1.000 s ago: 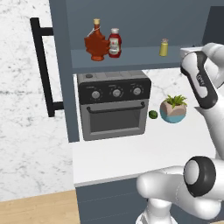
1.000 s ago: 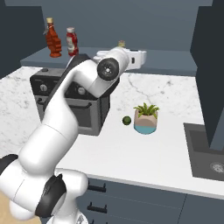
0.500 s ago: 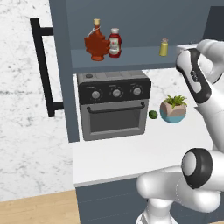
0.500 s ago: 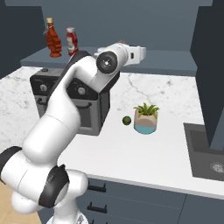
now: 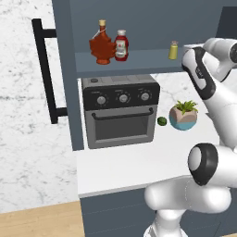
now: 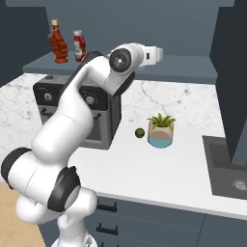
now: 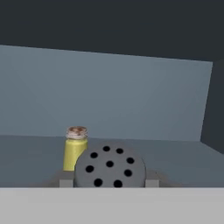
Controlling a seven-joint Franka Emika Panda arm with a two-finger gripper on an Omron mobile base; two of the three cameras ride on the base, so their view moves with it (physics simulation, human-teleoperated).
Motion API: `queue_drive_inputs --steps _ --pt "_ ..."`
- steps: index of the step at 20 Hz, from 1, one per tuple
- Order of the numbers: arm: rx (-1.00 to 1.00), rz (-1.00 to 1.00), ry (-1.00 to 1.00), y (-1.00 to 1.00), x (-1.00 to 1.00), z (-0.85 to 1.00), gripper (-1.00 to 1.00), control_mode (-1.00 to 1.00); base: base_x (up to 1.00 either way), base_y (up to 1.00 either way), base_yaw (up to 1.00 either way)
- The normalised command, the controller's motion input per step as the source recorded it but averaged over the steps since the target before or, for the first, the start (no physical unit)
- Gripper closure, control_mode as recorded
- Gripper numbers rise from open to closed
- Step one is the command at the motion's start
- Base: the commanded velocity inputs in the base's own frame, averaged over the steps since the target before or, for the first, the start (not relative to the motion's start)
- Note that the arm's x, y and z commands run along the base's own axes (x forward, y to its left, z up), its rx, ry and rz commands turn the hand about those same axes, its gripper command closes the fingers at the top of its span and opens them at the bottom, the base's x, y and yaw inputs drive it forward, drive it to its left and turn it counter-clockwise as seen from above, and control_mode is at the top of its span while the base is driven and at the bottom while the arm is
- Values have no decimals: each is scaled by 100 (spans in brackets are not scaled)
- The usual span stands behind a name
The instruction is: Put the shaker and condiment bottle from the counter next to their counterparts in the cabinet.
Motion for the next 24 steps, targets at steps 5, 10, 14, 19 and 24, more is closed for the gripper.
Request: queue_drive_inputs --steps 5,10,14,19,24 --pt "0 0 3 -1 31 0 100 -100 0 0 0" --pt "0 0 0 -4 14 -1 100 -100 0 0 0" --pt "0 0 0 -2 5 -9 100 -100 0 0 0" --pt "0 0 0 0 17 -9 100 -100 0 0 0" --pt "0 4 1 0 25 -9 100 -100 0 0 0"
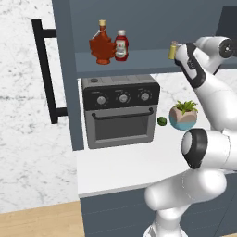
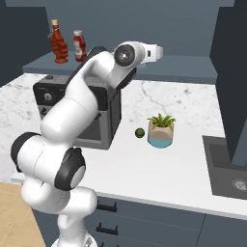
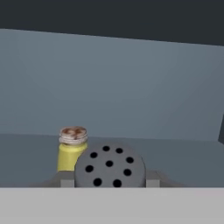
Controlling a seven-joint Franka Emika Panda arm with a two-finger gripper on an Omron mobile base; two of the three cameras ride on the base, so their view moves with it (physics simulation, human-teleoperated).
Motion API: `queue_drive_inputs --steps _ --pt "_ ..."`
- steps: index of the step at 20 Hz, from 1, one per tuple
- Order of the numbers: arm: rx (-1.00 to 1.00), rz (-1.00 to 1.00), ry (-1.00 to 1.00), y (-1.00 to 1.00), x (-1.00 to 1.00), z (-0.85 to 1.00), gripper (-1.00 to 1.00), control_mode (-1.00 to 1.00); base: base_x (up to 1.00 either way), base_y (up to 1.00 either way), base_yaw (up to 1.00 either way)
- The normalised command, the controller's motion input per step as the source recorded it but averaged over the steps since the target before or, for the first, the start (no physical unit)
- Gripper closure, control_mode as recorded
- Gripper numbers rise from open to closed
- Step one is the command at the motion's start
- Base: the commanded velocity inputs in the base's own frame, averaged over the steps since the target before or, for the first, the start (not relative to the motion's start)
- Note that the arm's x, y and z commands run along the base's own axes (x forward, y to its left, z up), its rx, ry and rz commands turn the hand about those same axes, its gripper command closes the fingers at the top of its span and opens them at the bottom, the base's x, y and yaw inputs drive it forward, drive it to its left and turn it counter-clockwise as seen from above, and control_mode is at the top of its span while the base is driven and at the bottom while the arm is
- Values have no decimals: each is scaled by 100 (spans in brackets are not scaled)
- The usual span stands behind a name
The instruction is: Put the shaker and condiment bottle from the counter next to their counterparts in the cabinet.
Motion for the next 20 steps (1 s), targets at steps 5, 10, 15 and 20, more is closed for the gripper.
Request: queue_drive_inputs --steps 5,10,15,20 --pt "0 8 0 -4 17 -3 100 -100 0 0 0" --pt "0 6 0 -4 9 -9 100 -100 0 0 0" --pt "-1 3 0 -3 0 -14 100 -100 0 0 0" --pt "-5 1 0 0 0 -18 100 -100 0 0 0"
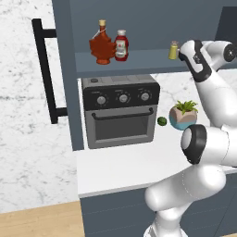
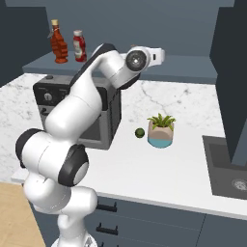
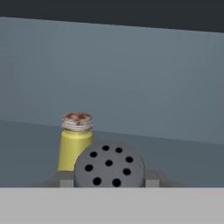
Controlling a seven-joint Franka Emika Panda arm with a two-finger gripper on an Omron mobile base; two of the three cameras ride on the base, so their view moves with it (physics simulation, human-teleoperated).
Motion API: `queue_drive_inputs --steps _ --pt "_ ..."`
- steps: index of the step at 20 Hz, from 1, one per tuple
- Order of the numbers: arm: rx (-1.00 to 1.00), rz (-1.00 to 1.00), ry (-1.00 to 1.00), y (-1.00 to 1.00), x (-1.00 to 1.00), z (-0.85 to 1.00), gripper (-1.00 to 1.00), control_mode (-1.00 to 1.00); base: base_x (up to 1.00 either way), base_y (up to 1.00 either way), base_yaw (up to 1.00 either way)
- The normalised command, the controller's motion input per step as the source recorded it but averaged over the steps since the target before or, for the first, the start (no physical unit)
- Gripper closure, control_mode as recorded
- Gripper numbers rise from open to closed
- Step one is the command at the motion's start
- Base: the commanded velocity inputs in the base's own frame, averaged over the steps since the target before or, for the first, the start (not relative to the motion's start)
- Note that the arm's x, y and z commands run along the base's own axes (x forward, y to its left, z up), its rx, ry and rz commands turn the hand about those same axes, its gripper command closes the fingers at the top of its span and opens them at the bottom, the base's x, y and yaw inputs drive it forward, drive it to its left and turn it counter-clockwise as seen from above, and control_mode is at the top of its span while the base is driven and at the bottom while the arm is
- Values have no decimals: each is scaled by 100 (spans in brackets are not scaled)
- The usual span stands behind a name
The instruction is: Put the shaker and condiment bottle from the counter next to their counterparts in the cabinet.
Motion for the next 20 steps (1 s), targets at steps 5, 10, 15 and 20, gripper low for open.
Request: queue_drive_inputs --steps 5,10,15,20 --pt "-5 1 0 0 0 -10 100 -100 0 0 0" --pt "-3 2 1 0 0 -17 100 -100 0 0 0" --pt "-4 3 5 0 6 -25 100 -100 0 0 0" --pt "-3 3 8 0 15 -24 100 -100 0 0 0"
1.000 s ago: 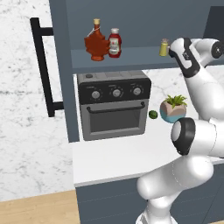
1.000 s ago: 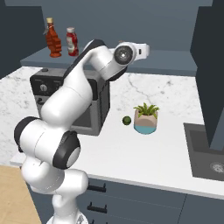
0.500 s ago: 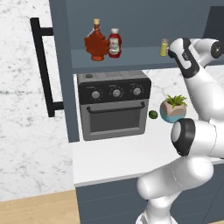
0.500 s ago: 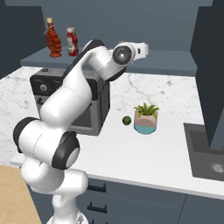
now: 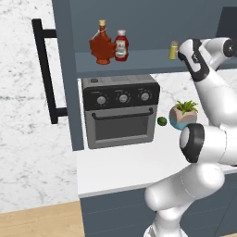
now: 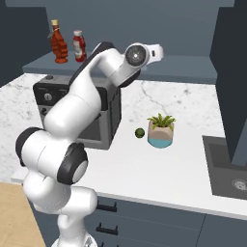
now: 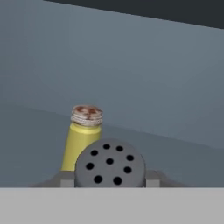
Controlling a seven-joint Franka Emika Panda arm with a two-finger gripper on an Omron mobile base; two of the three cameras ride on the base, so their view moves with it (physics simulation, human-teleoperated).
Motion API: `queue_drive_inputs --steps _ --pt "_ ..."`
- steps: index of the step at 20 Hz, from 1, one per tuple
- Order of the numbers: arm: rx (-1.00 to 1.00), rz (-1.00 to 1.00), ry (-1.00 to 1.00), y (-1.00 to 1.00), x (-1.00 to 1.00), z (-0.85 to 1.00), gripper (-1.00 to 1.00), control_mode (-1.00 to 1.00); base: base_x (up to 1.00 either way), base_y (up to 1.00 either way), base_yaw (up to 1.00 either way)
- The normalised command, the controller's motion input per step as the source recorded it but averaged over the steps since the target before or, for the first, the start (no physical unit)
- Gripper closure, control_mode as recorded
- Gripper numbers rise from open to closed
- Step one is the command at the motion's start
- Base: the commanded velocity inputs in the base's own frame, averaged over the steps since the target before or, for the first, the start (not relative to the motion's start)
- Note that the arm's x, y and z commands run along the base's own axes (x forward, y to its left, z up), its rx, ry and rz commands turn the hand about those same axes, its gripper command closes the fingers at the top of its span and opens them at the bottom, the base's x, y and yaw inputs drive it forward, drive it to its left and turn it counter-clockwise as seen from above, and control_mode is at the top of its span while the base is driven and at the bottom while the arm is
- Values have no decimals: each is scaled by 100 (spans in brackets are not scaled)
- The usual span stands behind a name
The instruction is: Put the shaker and condiment bottle from the counter next to their counterparts in the cabinet.
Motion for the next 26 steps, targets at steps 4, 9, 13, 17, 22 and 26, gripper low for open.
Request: queue_drive_inputs --steps 4,9,13,17,22,26 --pt "0 3 8 -1 8 -20 100 -100 0 0 0" --pt "0 3 6 -5 1 -28 -100 -100 0 0 0" --pt "0 3 3 -16 0 -28 -100 -100 0 0 0" --pt "0 1 0 -21 -1 -21 -100 -100 0 0 0" --pt "1 0 0 -28 -19 -5 -100 -100 0 0 0" --pt "5 0 -3 -24 -42 5 -100 -100 0 0 0"
